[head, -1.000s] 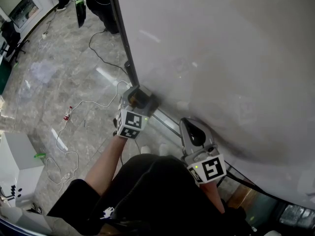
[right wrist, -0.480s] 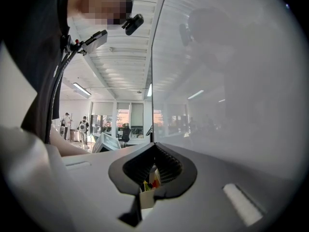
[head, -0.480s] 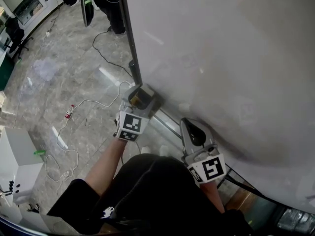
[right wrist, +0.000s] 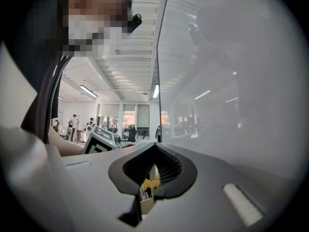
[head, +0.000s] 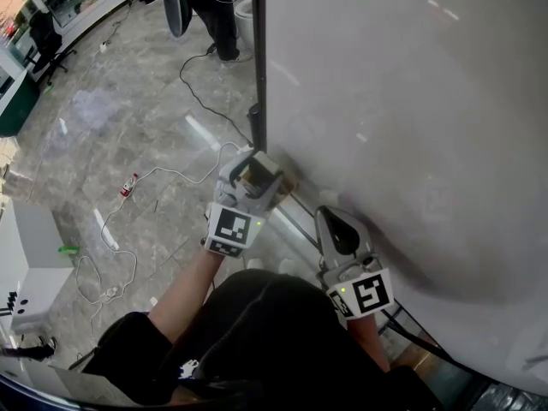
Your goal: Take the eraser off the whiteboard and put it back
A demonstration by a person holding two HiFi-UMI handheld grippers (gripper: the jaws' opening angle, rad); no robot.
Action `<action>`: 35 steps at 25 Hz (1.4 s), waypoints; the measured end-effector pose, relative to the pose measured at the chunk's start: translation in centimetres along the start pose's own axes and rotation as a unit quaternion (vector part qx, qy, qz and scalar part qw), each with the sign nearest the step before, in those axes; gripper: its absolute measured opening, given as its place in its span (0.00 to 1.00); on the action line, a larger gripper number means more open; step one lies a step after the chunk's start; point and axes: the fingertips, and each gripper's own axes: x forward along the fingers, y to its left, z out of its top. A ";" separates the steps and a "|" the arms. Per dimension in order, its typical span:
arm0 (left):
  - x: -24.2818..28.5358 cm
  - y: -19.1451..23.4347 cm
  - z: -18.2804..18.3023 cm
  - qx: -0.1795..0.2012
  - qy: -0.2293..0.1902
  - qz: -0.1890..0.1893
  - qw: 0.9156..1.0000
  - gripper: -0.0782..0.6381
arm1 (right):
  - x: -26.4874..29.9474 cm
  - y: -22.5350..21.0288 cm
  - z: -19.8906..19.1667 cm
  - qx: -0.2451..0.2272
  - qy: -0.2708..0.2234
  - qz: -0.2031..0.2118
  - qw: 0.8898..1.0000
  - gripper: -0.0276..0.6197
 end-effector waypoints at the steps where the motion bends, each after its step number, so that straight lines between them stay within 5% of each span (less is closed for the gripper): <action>1: -0.3 0.3 0.3 -0.002 -0.004 0.004 1.000 0.50 | 0.3 0.1 0.1 -0.001 -0.002 0.005 1.000 0.06; 9: -3.3 2.3 1.1 -0.037 -0.022 0.049 0.998 0.50 | 1.7 0.8 0.3 -0.003 -0.012 0.027 1.000 0.06; 13: -5.1 3.4 1.8 -0.018 -0.016 0.068 0.997 0.50 | 2.0 1.2 0.8 -0.005 -0.015 0.040 0.999 0.06; 22: -8.3 4.4 2.9 -0.084 -0.060 0.102 0.989 0.50 | 2.2 1.4 0.4 -0.003 -0.018 0.051 0.999 0.06; 35: -10.3 4.7 5.0 -0.087 -0.104 0.114 0.984 0.50 | 1.3 0.8 -0.3 -0.003 -0.023 0.047 0.999 0.06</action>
